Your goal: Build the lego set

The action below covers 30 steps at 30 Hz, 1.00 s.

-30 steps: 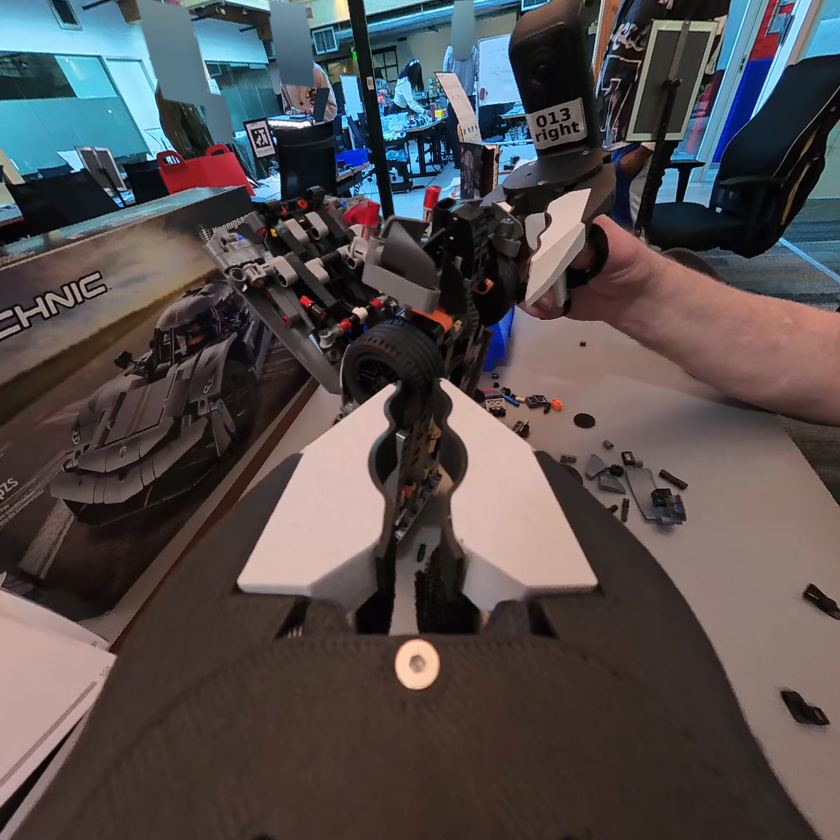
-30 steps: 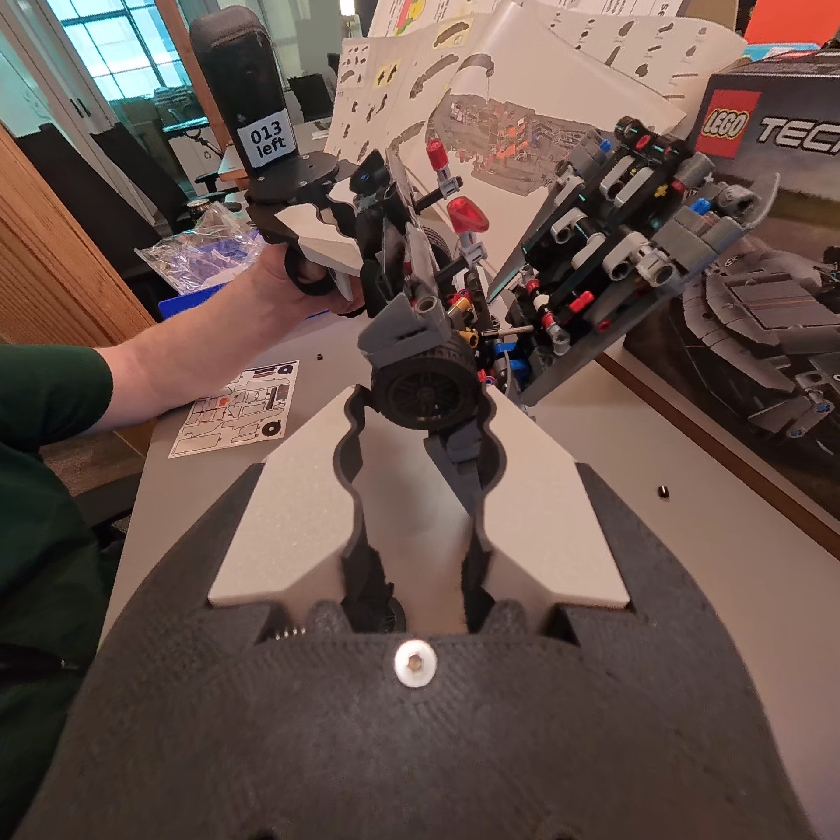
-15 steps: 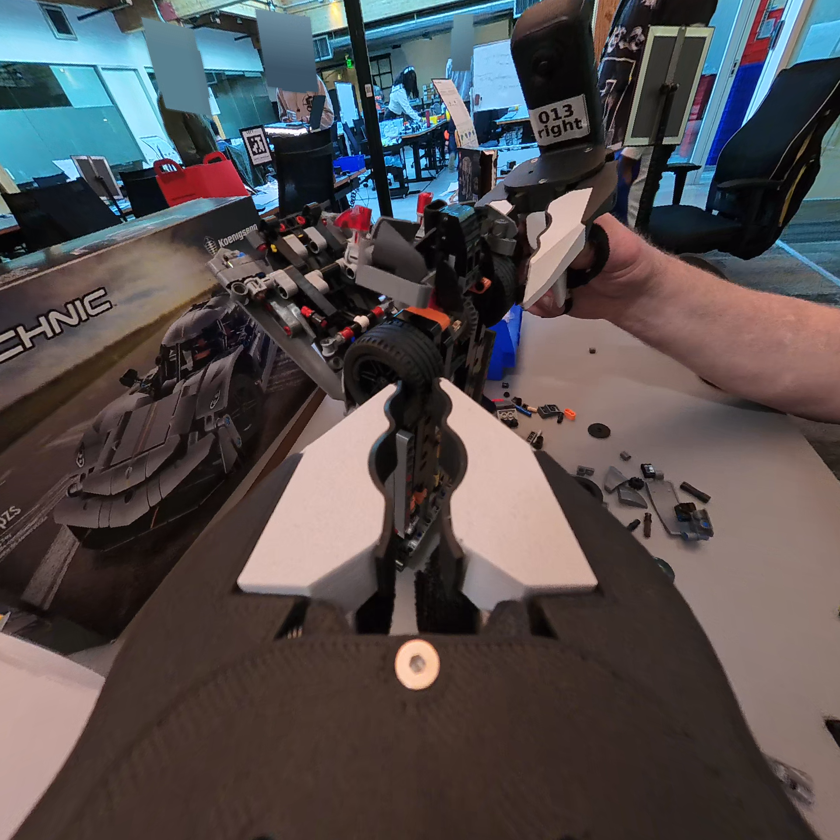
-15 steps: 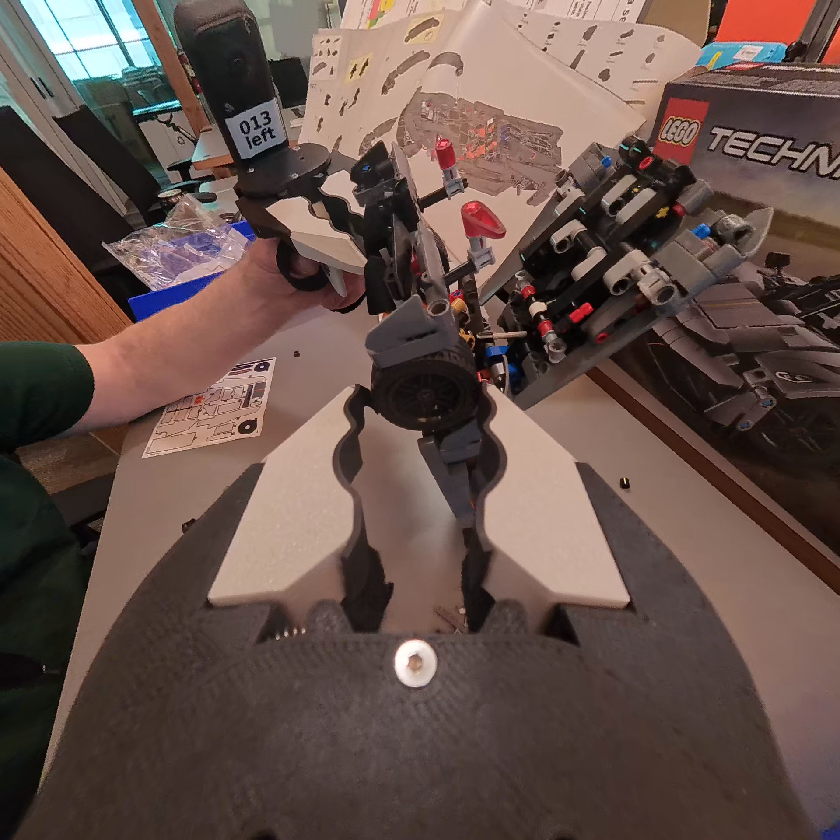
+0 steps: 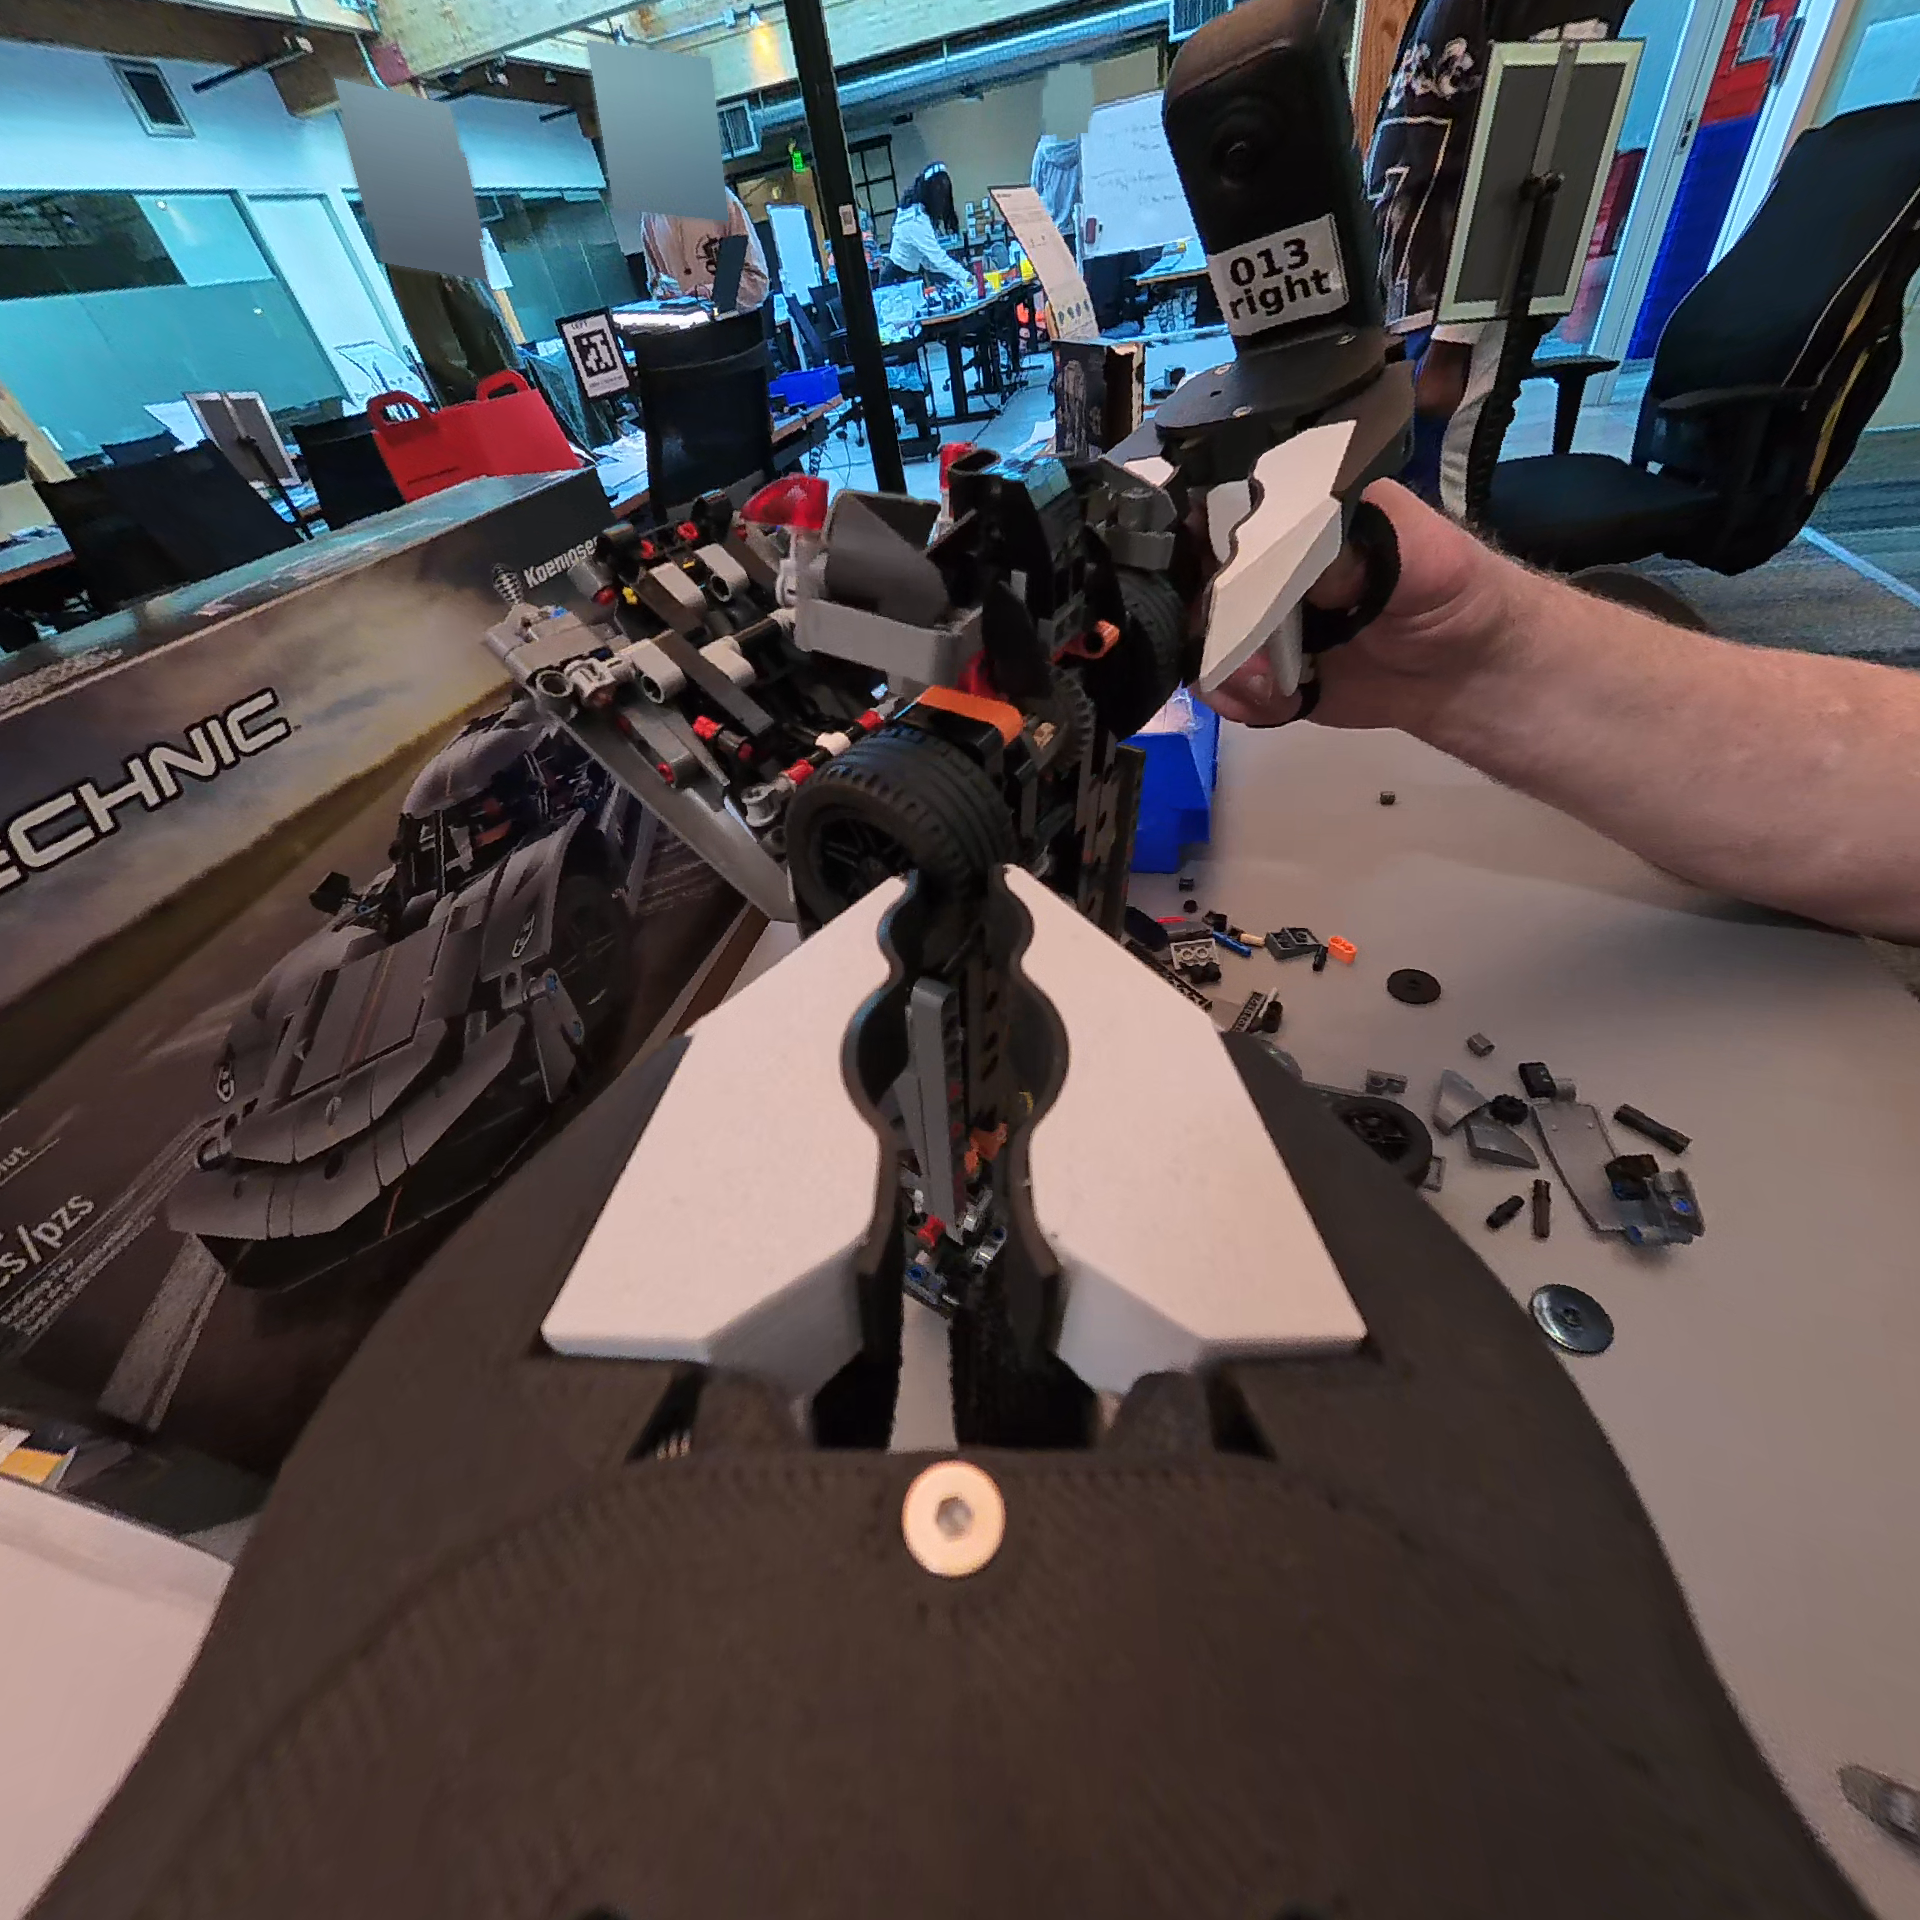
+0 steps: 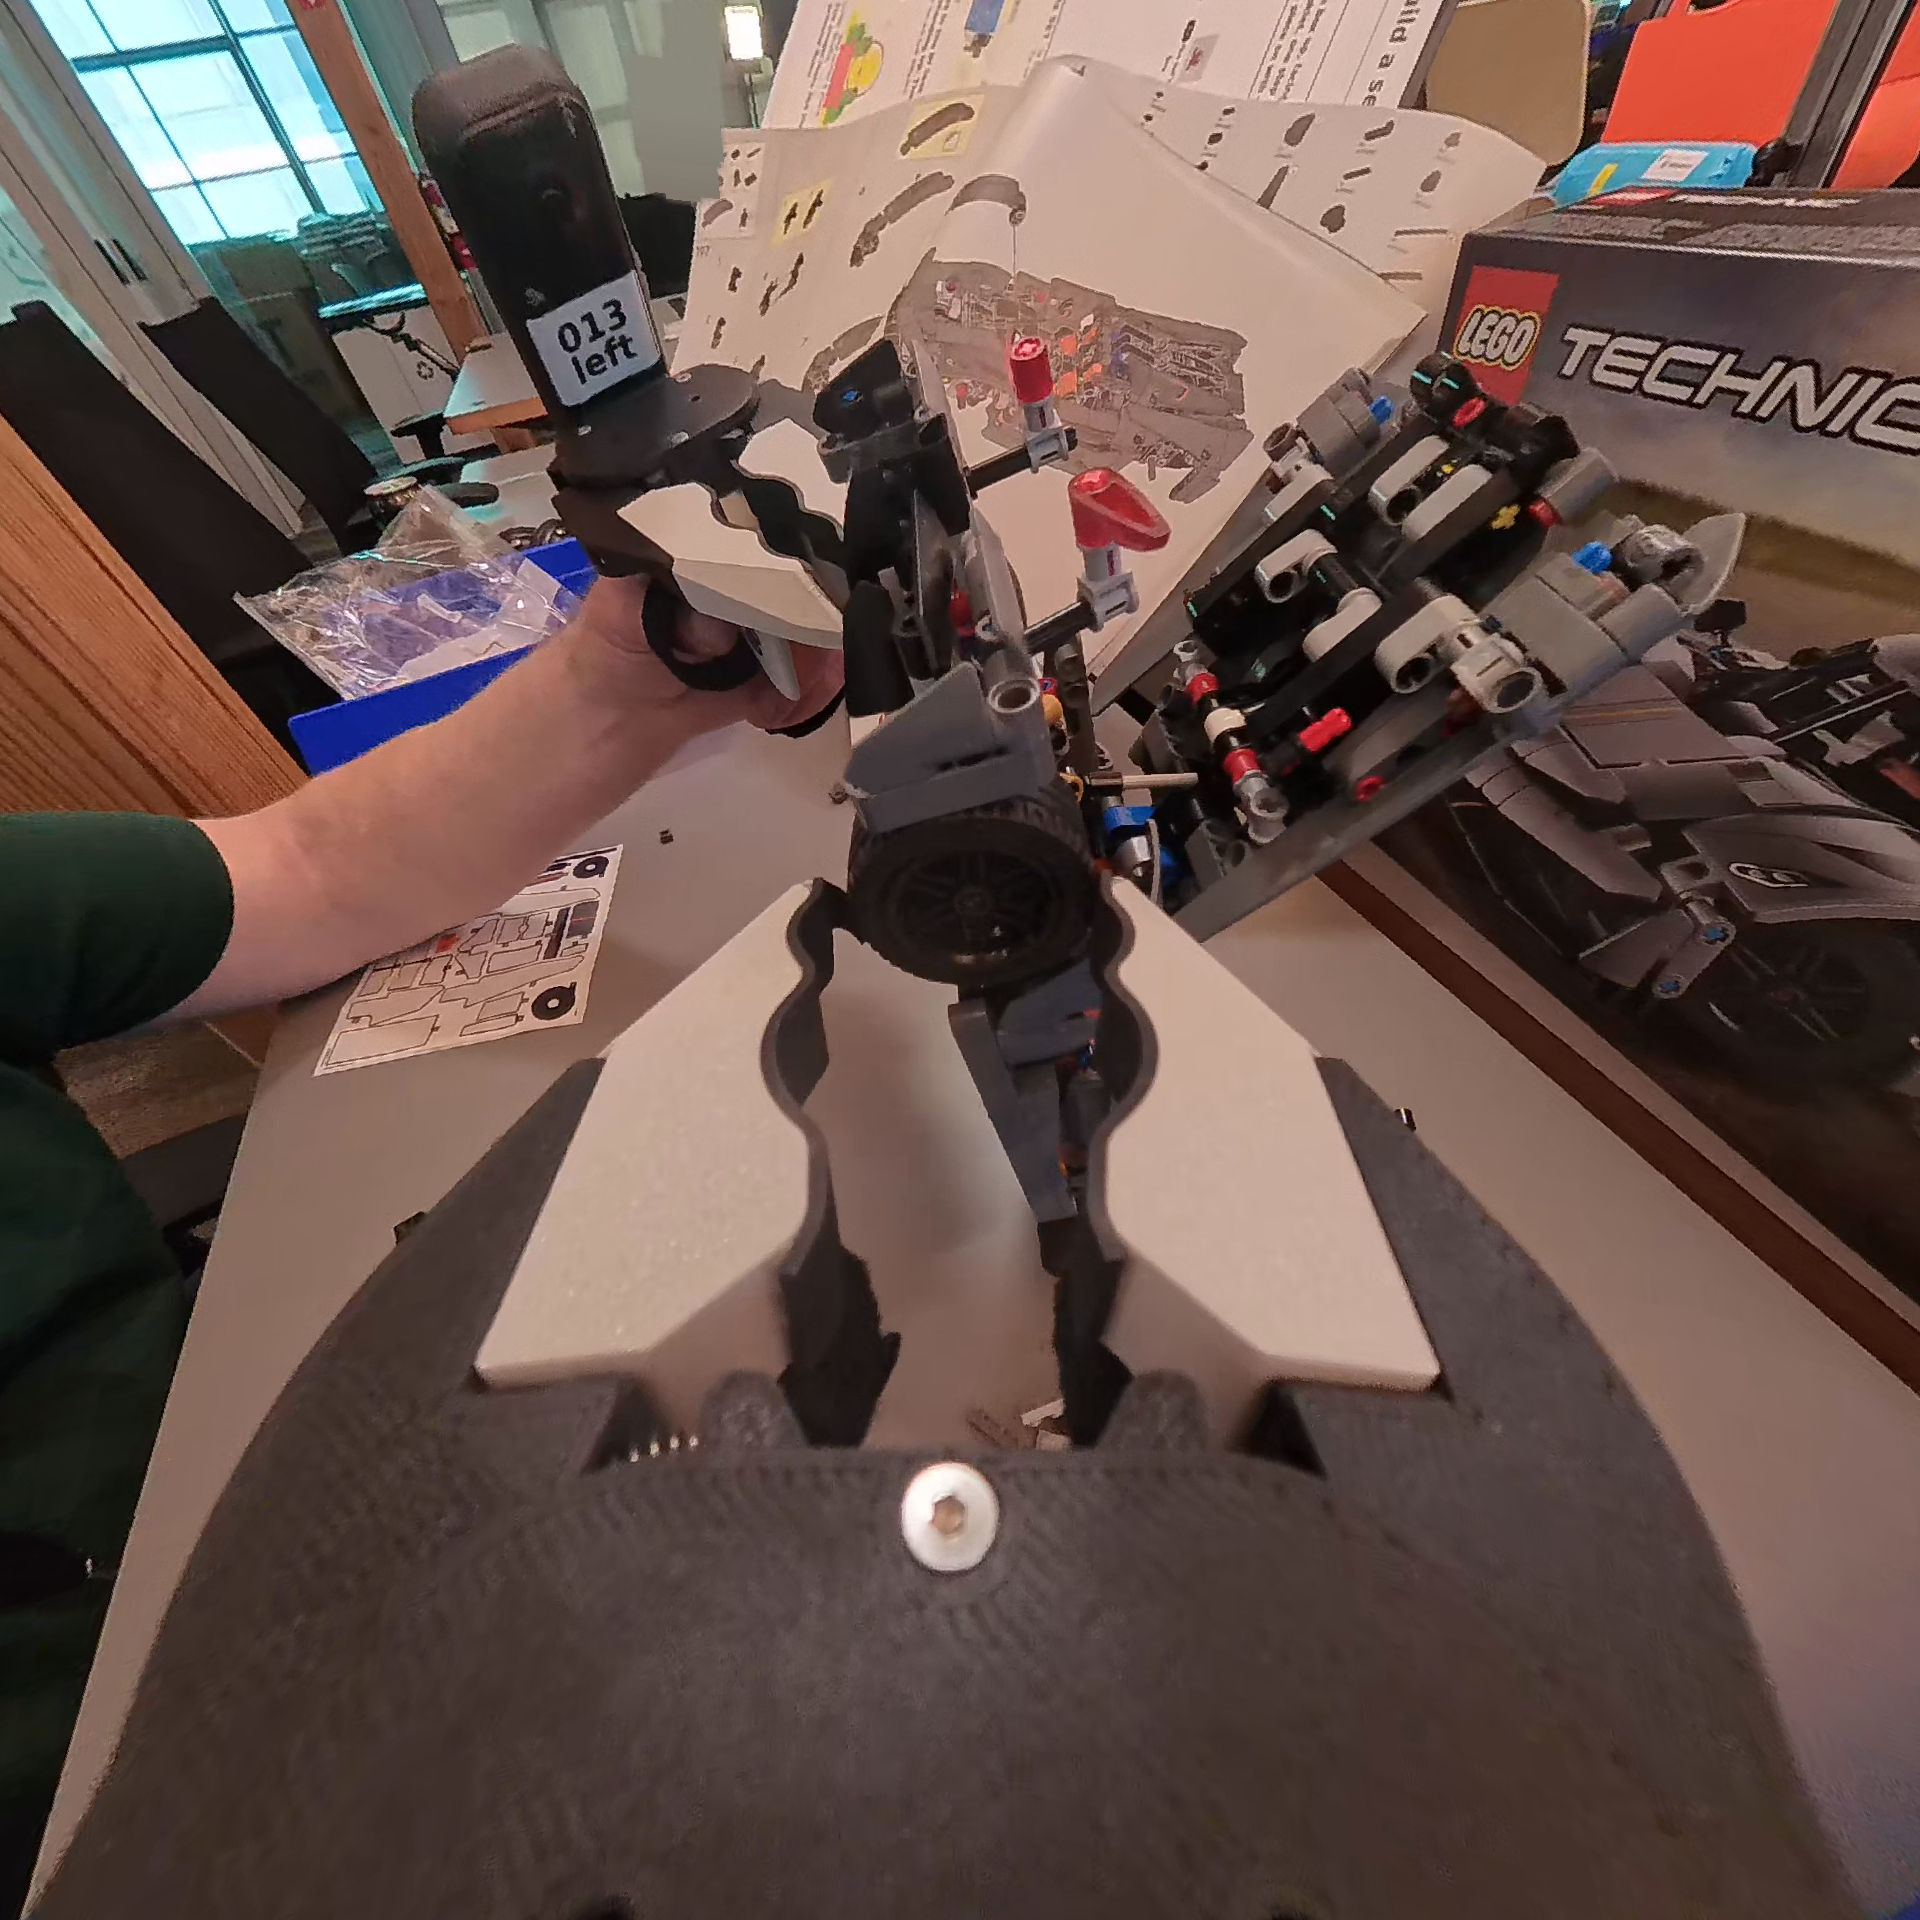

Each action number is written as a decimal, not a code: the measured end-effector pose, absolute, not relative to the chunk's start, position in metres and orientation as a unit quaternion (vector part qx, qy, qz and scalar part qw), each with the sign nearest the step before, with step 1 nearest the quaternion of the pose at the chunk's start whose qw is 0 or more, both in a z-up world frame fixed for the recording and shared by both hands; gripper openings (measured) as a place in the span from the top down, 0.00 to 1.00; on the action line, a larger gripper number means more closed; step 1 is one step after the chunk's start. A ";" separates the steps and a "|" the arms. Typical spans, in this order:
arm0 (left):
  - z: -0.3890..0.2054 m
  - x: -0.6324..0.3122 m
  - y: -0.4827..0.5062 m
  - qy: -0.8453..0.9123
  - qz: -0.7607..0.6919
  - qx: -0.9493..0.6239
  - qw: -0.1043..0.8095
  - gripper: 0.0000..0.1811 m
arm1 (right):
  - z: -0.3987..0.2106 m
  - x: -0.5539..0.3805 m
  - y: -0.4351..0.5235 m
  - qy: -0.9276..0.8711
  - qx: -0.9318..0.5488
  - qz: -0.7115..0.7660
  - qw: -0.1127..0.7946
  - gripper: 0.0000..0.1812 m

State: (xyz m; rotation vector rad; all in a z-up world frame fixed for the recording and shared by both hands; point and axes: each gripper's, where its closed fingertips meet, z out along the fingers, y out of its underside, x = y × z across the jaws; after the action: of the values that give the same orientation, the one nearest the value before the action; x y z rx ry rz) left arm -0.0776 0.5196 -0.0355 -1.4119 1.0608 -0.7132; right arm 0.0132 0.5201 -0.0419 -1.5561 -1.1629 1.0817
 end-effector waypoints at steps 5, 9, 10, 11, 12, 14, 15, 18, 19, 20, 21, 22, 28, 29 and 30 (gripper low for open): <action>-0.037 -0.078 0.521 0.458 -0.299 -0.603 0.580 0.94 | -0.041 0.013 0.521 -0.467 -0.626 0.438 0.444 0.74; -0.037 -0.081 0.517 0.474 -0.301 -0.591 0.579 0.91 | -0.041 0.012 0.521 -0.467 -0.627 0.437 0.445 0.74; -0.036 -0.086 0.520 0.467 -0.298 -0.592 0.585 0.90 | -0.041 0.011 0.521 -0.467 -0.627 0.435 0.446 0.74; -0.036 -0.091 0.523 0.459 -0.303 -0.593 0.588 0.88 | -0.041 0.010 0.521 -0.467 -0.627 0.434 0.447 0.74; -0.039 -0.096 0.526 0.452 -0.313 -0.596 0.586 0.85 | -0.040 0.010 0.522 -0.467 -0.628 0.433 0.448 0.74; -0.055 -0.102 0.539 0.441 -0.296 -0.623 0.574 0.79 | -0.039 0.008 0.521 -0.469 -0.628 0.432 0.447 0.74; -0.064 -0.102 0.543 0.444 -0.282 -0.632 0.569 0.76 | -0.039 0.008 0.520 -0.470 -0.627 0.432 0.446 0.76; -0.082 -0.097 0.557 0.443 -0.251 -0.651 0.564 0.66 | -0.038 0.008 0.520 -0.471 -0.622 0.432 0.452 0.77; -0.088 -0.091 0.559 0.449 -0.255 -0.653 0.554 0.63 | -0.038 0.008 0.520 -0.470 -0.622 0.432 0.453 0.78; -0.092 -0.083 0.561 0.449 -0.274 -0.652 0.546 0.59 | -0.039 0.008 0.521 -0.470 -0.623 0.433 0.451 0.78; -0.097 -0.075 0.567 0.445 -0.293 -0.655 0.536 0.56 | -0.041 0.006 0.521 -0.473 -0.625 0.429 0.449 0.78; -0.104 -0.065 0.570 0.447 -0.320 -0.658 0.515 0.52 | -0.043 0.004 0.521 -0.478 -0.627 0.422 0.448 0.78; -0.118 -0.038 0.577 0.459 -0.370 -0.649 0.481 0.59 | -0.044 0.003 0.524 -0.480 -0.629 0.420 0.444 0.78; -0.117 -0.039 0.577 0.456 -0.377 -0.647 0.482 0.60 | -0.045 0.005 0.525 -0.479 -0.630 0.421 0.443 0.78; -0.117 -0.038 0.578 0.453 -0.381 -0.644 0.484 0.60 | -0.046 0.007 0.526 -0.478 -0.631 0.421 0.443 0.79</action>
State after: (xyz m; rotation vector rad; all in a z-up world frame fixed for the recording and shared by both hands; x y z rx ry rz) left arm -0.0384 0.5778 -0.1173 -1.5678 1.1033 -0.9282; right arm 0.0068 0.5258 -0.0460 -1.5660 -1.1848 1.0453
